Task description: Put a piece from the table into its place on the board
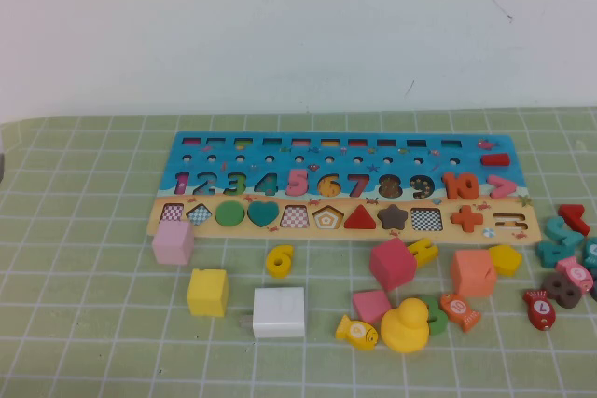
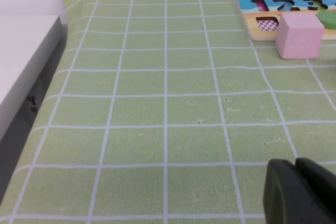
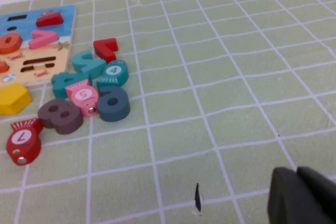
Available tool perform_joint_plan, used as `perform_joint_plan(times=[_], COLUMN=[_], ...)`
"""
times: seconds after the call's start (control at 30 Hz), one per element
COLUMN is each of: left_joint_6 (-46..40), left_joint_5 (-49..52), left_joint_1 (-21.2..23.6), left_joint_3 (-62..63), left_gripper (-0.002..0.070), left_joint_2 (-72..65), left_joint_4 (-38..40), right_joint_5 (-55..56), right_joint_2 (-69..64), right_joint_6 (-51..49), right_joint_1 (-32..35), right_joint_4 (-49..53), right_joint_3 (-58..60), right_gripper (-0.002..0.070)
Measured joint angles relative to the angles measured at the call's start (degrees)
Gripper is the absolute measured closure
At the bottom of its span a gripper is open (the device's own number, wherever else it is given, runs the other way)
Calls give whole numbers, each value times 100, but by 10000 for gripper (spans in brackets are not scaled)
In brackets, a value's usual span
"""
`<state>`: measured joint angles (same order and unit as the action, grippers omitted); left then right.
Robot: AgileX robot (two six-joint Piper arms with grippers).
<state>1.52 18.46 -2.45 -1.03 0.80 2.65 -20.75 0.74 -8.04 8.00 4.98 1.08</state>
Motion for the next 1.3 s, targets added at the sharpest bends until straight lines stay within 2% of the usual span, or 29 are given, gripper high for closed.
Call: perform_joint_plan(times=[1.1,1.3], left_joint_6=[0,0], left_joint_5=[0,-680], left_joint_1=[0,0], left_joint_3=[0,-12], left_gripper=[677,677], left_joint_2=[0,0], left_joint_4=[-63,-102], right_joint_5=[0,0], right_joint_2=[0,0], right_joint_6=[0,0], right_joint_1=[0,0], right_joint_4=[9,9], right_joint_3=[0,0], right_gripper=[678,678])
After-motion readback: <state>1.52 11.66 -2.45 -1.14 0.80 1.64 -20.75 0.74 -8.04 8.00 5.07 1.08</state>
